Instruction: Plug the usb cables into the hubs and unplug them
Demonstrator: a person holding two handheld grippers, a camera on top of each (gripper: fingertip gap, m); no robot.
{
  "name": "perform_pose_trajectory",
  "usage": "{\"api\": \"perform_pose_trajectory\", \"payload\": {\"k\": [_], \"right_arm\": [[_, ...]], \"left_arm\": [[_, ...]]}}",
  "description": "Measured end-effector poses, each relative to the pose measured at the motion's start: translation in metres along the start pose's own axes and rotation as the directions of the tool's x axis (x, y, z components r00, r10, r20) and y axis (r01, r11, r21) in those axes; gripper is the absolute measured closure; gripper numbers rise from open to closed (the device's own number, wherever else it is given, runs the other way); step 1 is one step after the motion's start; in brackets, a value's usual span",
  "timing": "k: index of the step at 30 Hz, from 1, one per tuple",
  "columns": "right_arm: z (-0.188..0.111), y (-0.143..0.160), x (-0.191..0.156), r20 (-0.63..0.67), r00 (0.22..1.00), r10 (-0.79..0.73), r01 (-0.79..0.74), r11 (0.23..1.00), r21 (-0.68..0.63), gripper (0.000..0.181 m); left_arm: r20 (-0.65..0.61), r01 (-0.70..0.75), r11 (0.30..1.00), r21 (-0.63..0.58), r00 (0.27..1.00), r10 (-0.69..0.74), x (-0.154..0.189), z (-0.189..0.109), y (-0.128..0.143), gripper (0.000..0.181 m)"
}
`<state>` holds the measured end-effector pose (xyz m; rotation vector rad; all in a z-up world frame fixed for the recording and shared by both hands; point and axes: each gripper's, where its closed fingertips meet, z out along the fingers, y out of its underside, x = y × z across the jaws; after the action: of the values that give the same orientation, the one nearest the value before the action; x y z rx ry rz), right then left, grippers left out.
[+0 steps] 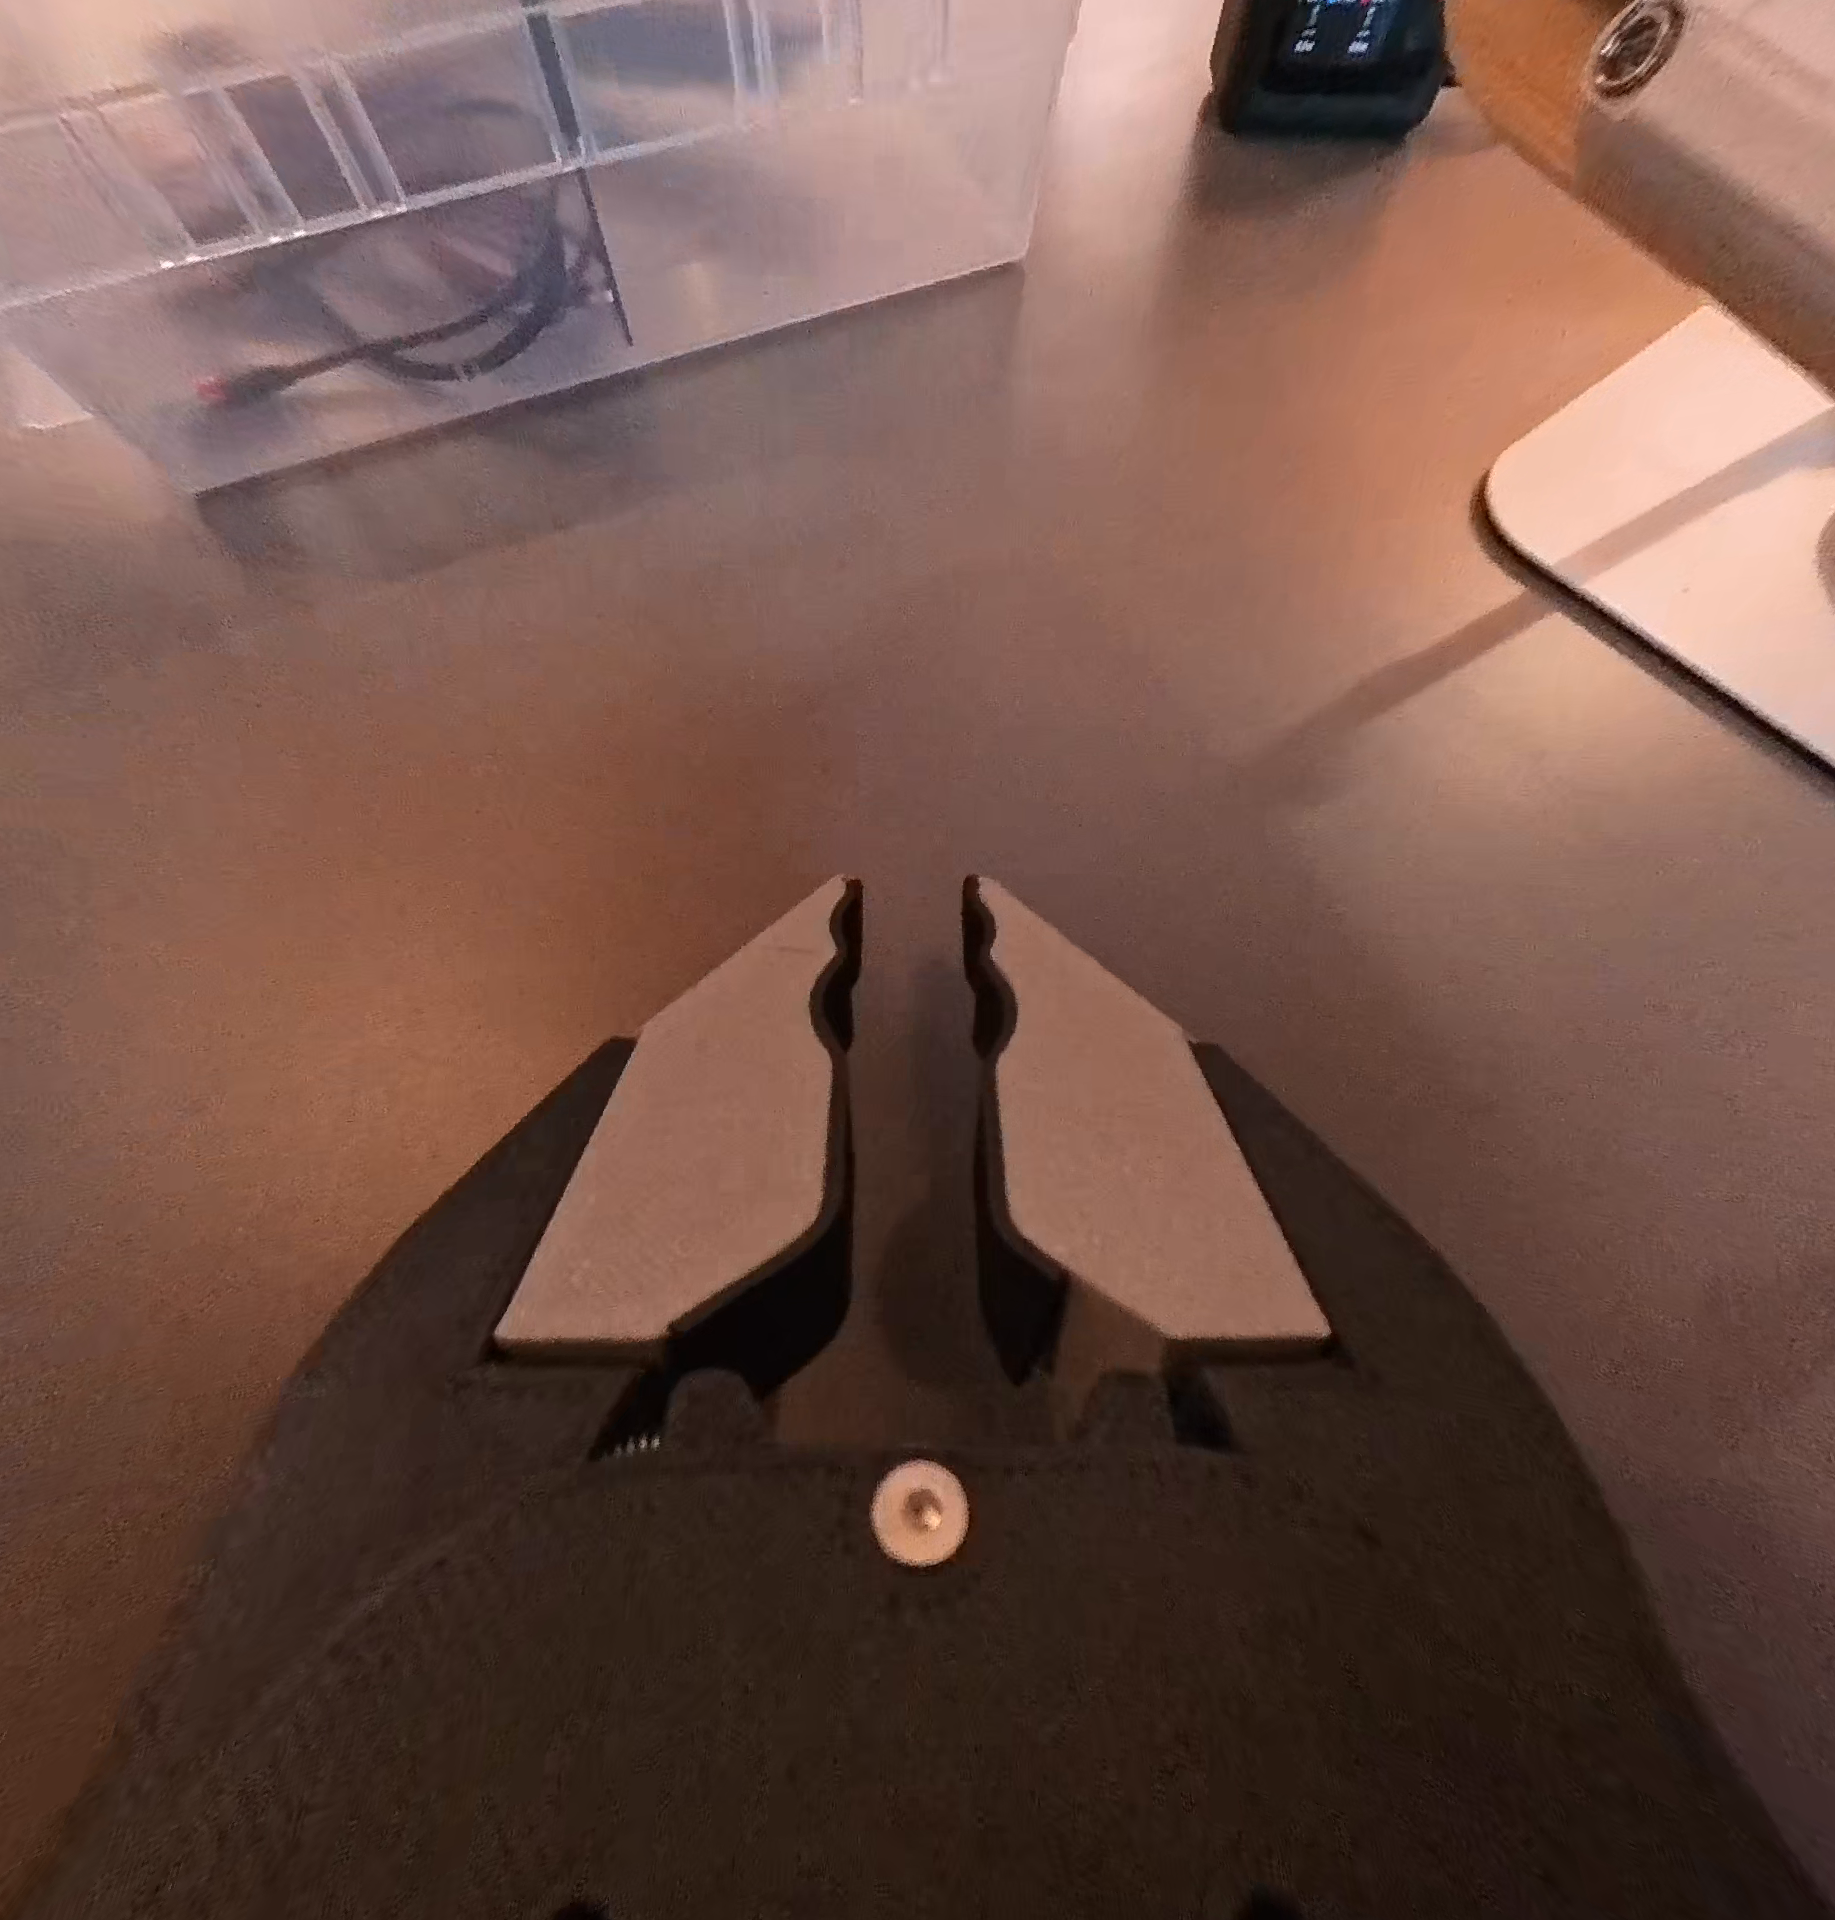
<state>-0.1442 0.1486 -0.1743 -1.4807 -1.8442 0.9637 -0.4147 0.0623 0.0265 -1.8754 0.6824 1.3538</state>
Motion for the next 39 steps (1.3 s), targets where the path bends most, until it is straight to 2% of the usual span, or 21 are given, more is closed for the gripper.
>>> {"api": "perform_pose_trajectory", "payload": {"k": [2,5,8,11,12,13,16,17,20,22,23,25,28,31,33,37,39], "right_arm": [[-0.007,-0.006,0.001,-0.010,0.999,-0.035,0.035,0.999,0.028,0.163],[-0.035,-0.035,-0.001,-0.016,0.997,-0.072,0.074,0.980,0.187,0.162],[-0.070,-0.052,0.013,-0.065,0.997,-0.031,0.050,0.944,0.325,0.161],[-0.096,-0.054,0.044,-0.198,0.979,0.046,0.035,0.922,0.387,0.163],[-0.103,-0.052,0.056,-0.242,0.967,0.077,0.025,0.920,0.391,0.164],[-0.107,-0.048,0.065,-0.272,0.956,0.108,0.007,0.921,0.391,0.165],[-0.113,-0.041,0.080,-0.256,0.948,0.190,-0.071,0.909,0.411,0.161],[-0.113,-0.042,0.076,-0.195,0.961,0.195,-0.095,0.898,0.429,0.156],[-0.116,-0.054,0.036,0.138,0.985,0.108,-0.161,0.867,0.471,0.152],[-0.123,-0.058,0.021,0.238,0.970,0.054,-0.168,0.855,0.491,0.144],[-0.125,-0.059,0.014,0.270,0.962,0.028,-0.165,0.852,0.497,0.149],[-0.127,-0.059,-0.003,0.335,0.942,-0.031,-0.145,0.861,0.487,0.146],[-0.114,-0.054,-0.017,0.334,0.940,-0.066,-0.089,0.899,0.430,0.144],[-0.095,-0.046,-0.028,0.288,0.950,-0.117,0.005,0.932,0.364,0.150],[-0.087,-0.041,-0.027,0.236,0.961,-0.144,0.059,0.940,0.335,0.163],[-0.087,-0.040,-0.018,0.166,0.974,-0.152,0.092,0.943,0.320,0.176],[-0.089,-0.040,-0.007,0.053,0.980,-0.193,0.168,0.934,0.315,0.181]], "left_arm": [[0.017,0.072,0.992,0.104,0.997,-0.074,-0.029,-0.025,-0.037,0.147],[-0.159,0.164,0.960,0.226,0.979,-0.130,-0.024,-0.052,-0.099,0.147],[-0.402,0.230,0.938,0.261,0.909,-0.111,0.022,-0.066,-0.152,0.147],[-0.642,0.287,0.940,0.182,0.759,-0.107,0.091,-0.071,-0.189,0.147],[-0.701,0.288,0.947,0.139,0.704,-0.111,0.115,-0.070,-0.197,0.147],[-0.719,0.281,0.954,0.107,0.684,-0.121,0.135,-0.065,-0.204,0.147],[-0.619,0.223,0.967,0.126,0.779,-0.099,0.166,-0.040,-0.224,0.148],[-0.569,0.198,0.970,0.139,0.818,-0.086,0.167,-0.034,-0.230,0.147],[-0.321,0.089,0.964,0.252,0.947,-0.003,0.145,-0.025,-0.249,0.148],[-0.218,0.028,0.953,0.302,0.975,0.040,0.140,-0.032,-0.258,0.148],[-0.199,0.005,0.947,0.323,0.978,0.062,0.144,-0.037,-0.261,0.148],[-0.173,-0.042,0.939,0.341,0.979,0.107,0.154,-0.047,-0.264,0.148],[-0.146,-0.099,0.933,0.345,0.977,0.158,0.169,-0.054,-0.262,0.148],[-0.156,-0.145,0.918,0.368,0.964,0.215,0.189,-0.060,-0.266,0.148],[-0.165,-0.169,0.910,0.378,0.955,0.246,0.200,-0.063,-0.266,0.148],[-0.269,-0.062,0.921,0.386,0.947,0.177,0.205,-0.065,-0.266,0.149],[-0.360,-0.003,0.931,0.365,0.922,0.144,0.206,-0.065,-0.260,0.152]]}}
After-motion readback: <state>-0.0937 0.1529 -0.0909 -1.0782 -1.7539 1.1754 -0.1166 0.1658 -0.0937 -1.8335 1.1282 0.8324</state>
